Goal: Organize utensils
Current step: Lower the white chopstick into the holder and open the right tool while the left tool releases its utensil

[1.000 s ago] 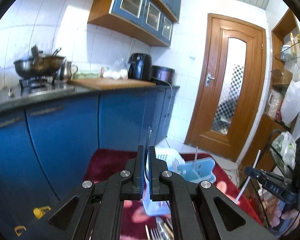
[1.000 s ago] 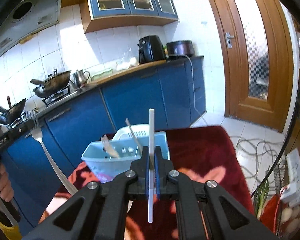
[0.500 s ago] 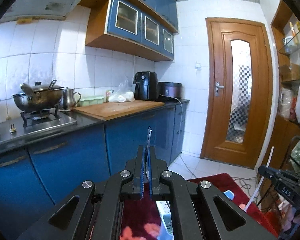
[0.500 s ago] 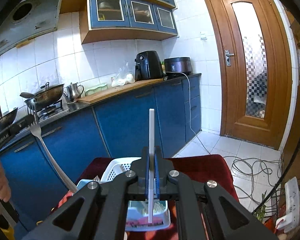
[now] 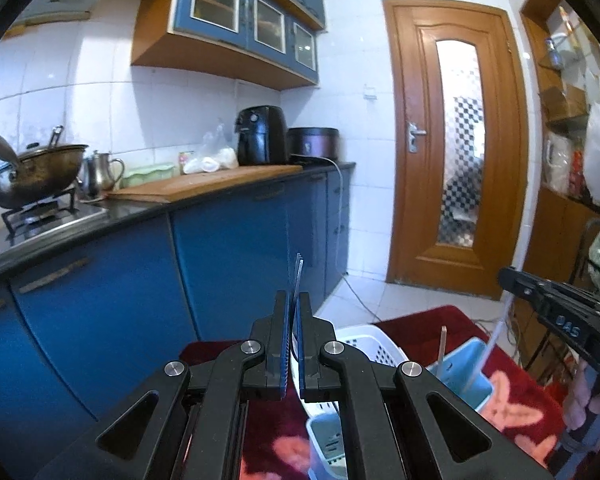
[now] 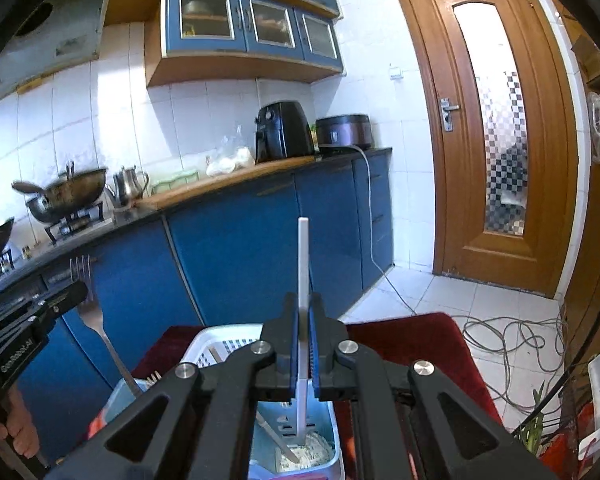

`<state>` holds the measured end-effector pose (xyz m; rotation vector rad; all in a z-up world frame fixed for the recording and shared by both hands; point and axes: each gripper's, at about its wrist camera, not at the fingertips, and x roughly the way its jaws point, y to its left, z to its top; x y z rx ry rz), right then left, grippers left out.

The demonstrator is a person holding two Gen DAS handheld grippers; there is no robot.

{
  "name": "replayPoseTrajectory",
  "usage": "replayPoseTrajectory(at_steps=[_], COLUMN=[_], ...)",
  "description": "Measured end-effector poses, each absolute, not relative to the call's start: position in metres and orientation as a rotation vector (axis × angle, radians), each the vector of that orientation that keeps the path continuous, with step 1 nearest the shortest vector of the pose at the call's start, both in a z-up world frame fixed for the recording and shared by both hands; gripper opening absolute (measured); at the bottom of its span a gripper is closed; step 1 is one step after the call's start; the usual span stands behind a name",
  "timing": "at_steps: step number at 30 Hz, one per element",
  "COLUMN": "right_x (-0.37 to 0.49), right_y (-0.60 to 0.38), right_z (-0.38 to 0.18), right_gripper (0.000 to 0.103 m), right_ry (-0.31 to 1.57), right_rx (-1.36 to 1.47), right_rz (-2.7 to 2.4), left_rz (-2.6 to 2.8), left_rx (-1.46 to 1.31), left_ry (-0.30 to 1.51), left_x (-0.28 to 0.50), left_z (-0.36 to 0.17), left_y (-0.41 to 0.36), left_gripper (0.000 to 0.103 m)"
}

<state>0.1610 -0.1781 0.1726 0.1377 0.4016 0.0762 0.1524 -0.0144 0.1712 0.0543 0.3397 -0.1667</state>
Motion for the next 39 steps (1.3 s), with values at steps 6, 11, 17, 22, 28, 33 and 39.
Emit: replayPoseTrajectory(at_steps=[6,11,17,22,28,33,39], right_x=[0.164,0.163,0.165,0.164,0.156,0.143,0.124], right_y=[-0.172,-0.173,-0.175,-0.174,-0.177,-0.181,-0.190], right_z=[0.150,0.140,0.131,0.130,0.137,0.142,0.149], right_gripper=[0.006,0.006,0.007,0.010,0.028,0.028,0.029], right_ry=[0.462,0.497,0.531,0.543,0.529,0.514,0.499], right_rx=[0.118,0.127,0.150,0.166,0.195,0.205,0.230], right_rz=[0.094,0.108,0.134,0.157,0.188,0.193,0.184], left_rz=[-0.206,-0.221,-0.265,-0.276,-0.273,-0.268,-0.281], left_rx=[0.044,0.012,-0.042,-0.038,-0.066,-0.076,-0.092], left_ry=[0.391,0.433,0.470,0.477,0.490,0.485,0.482], left_x=[0.153,0.158,0.157,0.148,0.140,0.130,0.116], left_z=[0.149,0.137,0.127,0.126,0.127,0.131,0.138], left_y=[-0.021,-0.020,-0.020,-0.024,-0.020,-0.018,-0.015], left_gripper=[0.003,0.003,0.006,0.008,0.027,0.031,0.032])
